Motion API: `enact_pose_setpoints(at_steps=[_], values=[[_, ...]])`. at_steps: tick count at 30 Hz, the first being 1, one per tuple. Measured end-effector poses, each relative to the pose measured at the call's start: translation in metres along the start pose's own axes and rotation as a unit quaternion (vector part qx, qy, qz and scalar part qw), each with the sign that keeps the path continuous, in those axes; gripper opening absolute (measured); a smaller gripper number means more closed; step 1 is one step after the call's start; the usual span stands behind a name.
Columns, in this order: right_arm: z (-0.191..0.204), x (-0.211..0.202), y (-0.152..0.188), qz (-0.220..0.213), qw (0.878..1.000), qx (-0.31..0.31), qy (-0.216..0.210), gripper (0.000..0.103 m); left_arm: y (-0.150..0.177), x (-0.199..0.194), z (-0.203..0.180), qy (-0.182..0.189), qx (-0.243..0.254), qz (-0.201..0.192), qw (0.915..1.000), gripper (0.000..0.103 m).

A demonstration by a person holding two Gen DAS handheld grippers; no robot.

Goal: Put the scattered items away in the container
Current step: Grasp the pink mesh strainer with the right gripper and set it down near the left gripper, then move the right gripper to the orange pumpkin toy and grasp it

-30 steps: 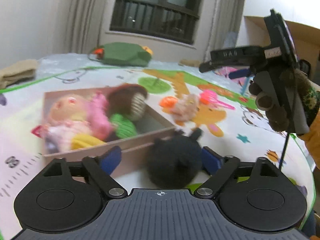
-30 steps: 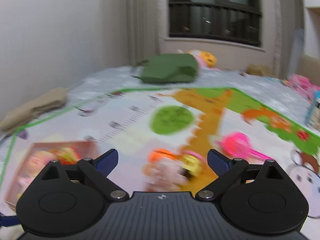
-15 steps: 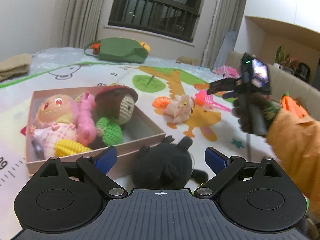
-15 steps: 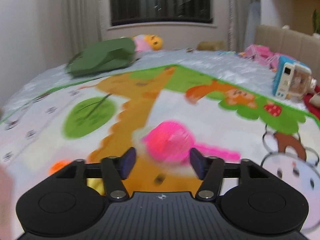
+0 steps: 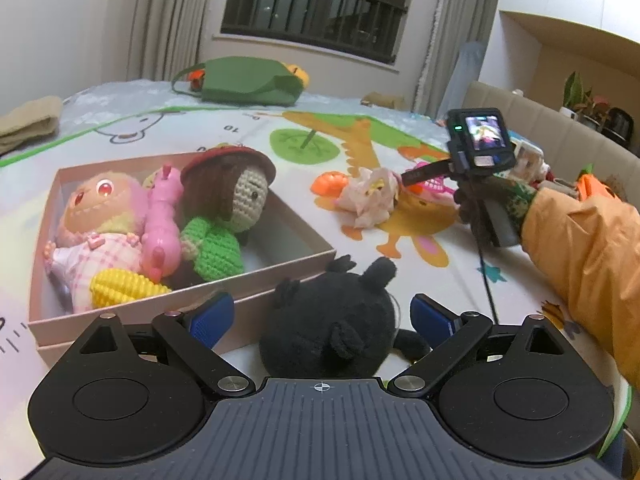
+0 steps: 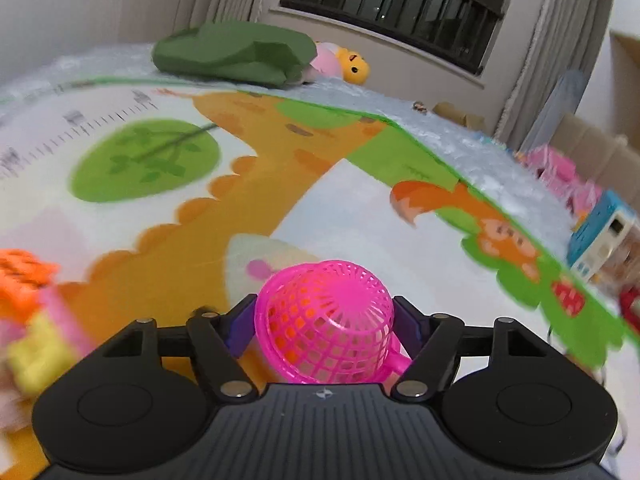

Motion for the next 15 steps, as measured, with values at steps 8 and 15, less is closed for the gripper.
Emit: enact_pose_setpoints(at_steps=[8,15], values=[[0.046,-0.141,0.038,0.014,0.990,0.023,-0.140,0.071,0.022,-0.008,-0.004,-0.007,0.008,0.026,0.9996,0.098],[0.078,-0.221,0.055,-0.003,0.974,0.022,-0.224,0.087,0.039,-0.025,-0.011,-0.006,0.010,0.039,0.9992,0.098]])
Point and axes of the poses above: each gripper's, at about its wrist camera, not at the fingertips, and x roughly the way its jaws point, z to its left, y to its underside, the point moved 5 cm from there along x, roughly the way its jaws point, and after that the axes turned 7 degrees about -x, right-handed, at the moved point
